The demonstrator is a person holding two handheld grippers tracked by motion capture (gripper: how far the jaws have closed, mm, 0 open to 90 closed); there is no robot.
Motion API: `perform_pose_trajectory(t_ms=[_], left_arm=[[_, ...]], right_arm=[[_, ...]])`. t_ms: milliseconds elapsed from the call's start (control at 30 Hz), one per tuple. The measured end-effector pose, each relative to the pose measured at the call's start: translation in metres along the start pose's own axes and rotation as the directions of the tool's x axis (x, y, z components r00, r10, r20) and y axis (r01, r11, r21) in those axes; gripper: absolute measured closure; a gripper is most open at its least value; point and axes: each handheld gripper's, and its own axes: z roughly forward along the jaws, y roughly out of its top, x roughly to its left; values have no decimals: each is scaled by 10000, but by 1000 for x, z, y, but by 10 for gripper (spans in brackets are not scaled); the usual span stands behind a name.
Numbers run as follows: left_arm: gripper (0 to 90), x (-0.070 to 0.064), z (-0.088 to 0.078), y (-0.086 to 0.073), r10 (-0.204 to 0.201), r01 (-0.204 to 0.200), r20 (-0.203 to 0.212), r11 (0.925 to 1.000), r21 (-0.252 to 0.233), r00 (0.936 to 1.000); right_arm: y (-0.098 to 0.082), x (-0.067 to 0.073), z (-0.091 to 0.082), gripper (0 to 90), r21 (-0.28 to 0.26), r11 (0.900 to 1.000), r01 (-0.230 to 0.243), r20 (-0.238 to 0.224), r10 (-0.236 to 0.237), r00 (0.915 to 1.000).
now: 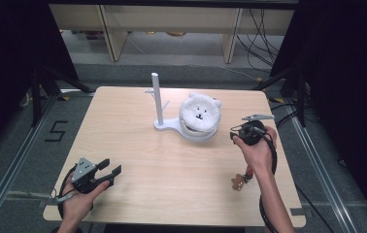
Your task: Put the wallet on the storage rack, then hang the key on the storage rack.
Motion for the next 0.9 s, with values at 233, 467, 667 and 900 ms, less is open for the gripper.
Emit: perform_pose_trajectory(t_ms=[233,467,667,900], left_arm=[[424,0,0,1,-13,13,-15,10000,-20,10000],[424,0,0,0,37,-37,0,10000,5,10000],[424,0,2,1,111,-110,112,9999,-114,9999],[423,-2,1,0,254,-249,275,9995,-195,9993]], right_arm=[[-30,-11,-11,623,656,9939,-884,118,879,9961],[-46,-20,-22,617,783,9899,-1183,377,1157,9926],[-54,-27,-26,608,623,9872,-1470,424,1446,9886],[-60,-29,-29,605,624,9815,-1808,402,1785,9831]])
